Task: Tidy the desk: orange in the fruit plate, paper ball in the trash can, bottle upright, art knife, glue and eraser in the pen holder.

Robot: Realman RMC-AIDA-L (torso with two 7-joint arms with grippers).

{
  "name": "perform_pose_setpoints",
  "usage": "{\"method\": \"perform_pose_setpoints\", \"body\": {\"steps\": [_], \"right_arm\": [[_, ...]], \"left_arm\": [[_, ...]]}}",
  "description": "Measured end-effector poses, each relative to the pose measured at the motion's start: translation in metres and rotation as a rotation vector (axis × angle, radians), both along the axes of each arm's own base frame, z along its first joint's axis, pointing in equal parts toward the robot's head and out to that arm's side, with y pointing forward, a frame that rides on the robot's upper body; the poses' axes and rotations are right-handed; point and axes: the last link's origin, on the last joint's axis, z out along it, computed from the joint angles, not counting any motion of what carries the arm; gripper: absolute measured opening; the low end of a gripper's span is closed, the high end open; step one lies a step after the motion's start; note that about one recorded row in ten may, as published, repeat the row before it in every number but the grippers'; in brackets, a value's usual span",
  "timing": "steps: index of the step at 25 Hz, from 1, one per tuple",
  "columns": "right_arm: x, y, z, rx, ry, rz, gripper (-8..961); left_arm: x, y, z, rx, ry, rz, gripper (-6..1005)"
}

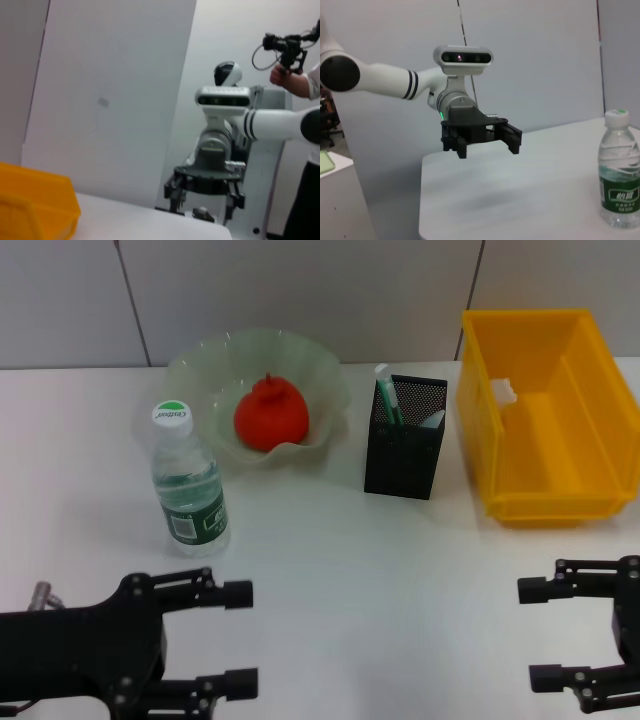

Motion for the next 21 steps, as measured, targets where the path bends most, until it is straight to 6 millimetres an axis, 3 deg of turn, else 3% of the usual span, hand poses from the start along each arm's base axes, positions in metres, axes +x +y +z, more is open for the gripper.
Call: {"method": "perform_pose_setpoints", "body": {"steps": [14, 21], "right_arm": [[-0.007, 0.031, -0.022, 0.025, -0.004, -0.042, 775], [-0.013, 0.037, -0.03, 0.004, -0.022, -0.026, 775]], "left_arm": [[-0.028, 0.008, 0.017, -0.033, 0.134, 0.051, 768], [-0.031, 0.009, 0.02, -0.028, 0.145, 0.056, 768]]}}
